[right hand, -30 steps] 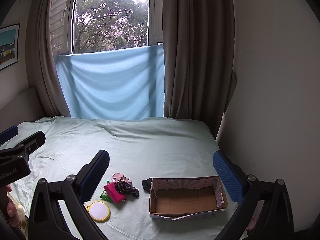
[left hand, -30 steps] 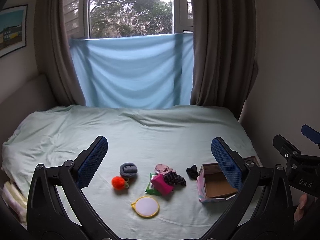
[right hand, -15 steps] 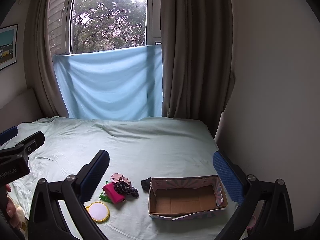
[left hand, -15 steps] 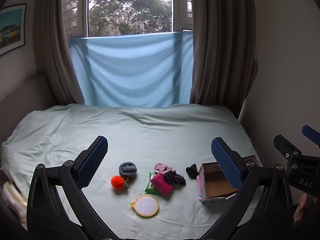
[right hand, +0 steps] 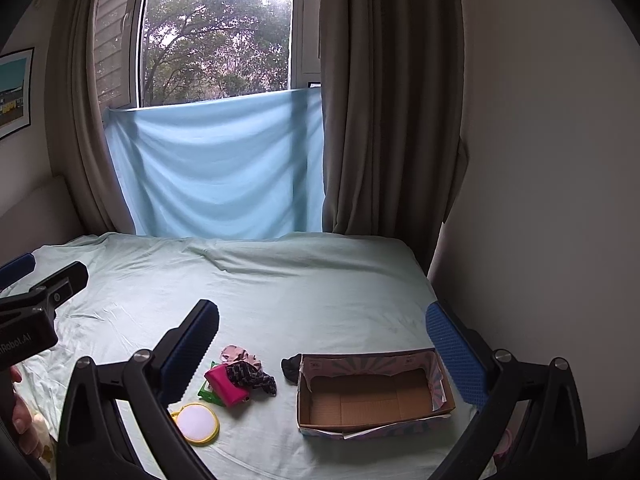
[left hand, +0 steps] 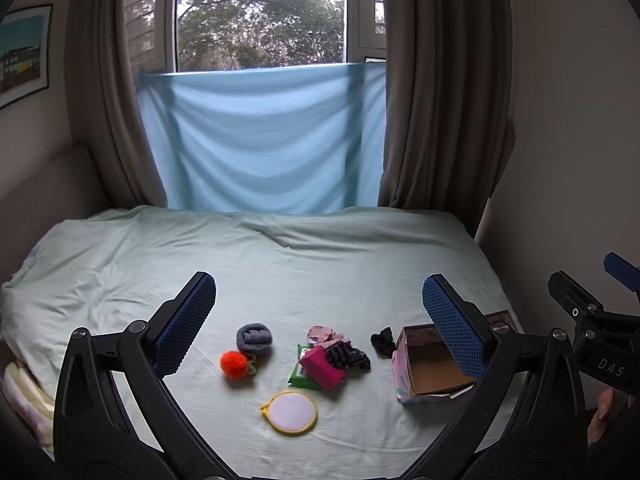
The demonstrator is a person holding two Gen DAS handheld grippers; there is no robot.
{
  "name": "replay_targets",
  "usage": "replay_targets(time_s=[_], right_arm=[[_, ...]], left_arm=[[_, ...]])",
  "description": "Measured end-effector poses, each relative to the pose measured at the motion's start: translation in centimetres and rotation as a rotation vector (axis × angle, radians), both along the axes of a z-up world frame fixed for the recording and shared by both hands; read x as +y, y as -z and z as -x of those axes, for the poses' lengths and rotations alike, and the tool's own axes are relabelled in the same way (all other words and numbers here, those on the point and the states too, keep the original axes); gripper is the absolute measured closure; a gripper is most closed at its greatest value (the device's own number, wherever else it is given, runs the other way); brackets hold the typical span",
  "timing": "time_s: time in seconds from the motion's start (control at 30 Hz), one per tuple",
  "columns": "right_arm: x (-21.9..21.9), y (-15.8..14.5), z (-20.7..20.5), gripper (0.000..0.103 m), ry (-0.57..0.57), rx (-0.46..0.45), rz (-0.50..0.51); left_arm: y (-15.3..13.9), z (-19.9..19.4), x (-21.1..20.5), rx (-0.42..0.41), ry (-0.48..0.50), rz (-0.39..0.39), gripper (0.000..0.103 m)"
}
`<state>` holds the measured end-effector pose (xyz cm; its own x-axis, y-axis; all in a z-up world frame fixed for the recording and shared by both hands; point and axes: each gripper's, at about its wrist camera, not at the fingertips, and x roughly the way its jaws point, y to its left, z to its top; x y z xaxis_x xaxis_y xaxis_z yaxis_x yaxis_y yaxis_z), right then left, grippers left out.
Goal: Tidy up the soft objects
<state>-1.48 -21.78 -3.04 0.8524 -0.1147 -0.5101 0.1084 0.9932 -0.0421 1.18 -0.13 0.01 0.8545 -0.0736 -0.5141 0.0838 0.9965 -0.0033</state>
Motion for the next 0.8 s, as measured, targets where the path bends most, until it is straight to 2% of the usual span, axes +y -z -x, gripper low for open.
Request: replay_targets(time_s=[0.53, 0.8], right_arm=[[0.5, -0.03, 0.27, 0.0, -0.003, -0.008, 0.006], [0.29, -0.21, 0.55, 0.0, -0.015, -0.028, 0.008]], left_arm=[[-0.05, -0.1, -0.05, 0.002, 0.001, 0.002, 0.0], [0.22, 0.81, 0.23, -0.03, -0.024, 0.031, 0.0]])
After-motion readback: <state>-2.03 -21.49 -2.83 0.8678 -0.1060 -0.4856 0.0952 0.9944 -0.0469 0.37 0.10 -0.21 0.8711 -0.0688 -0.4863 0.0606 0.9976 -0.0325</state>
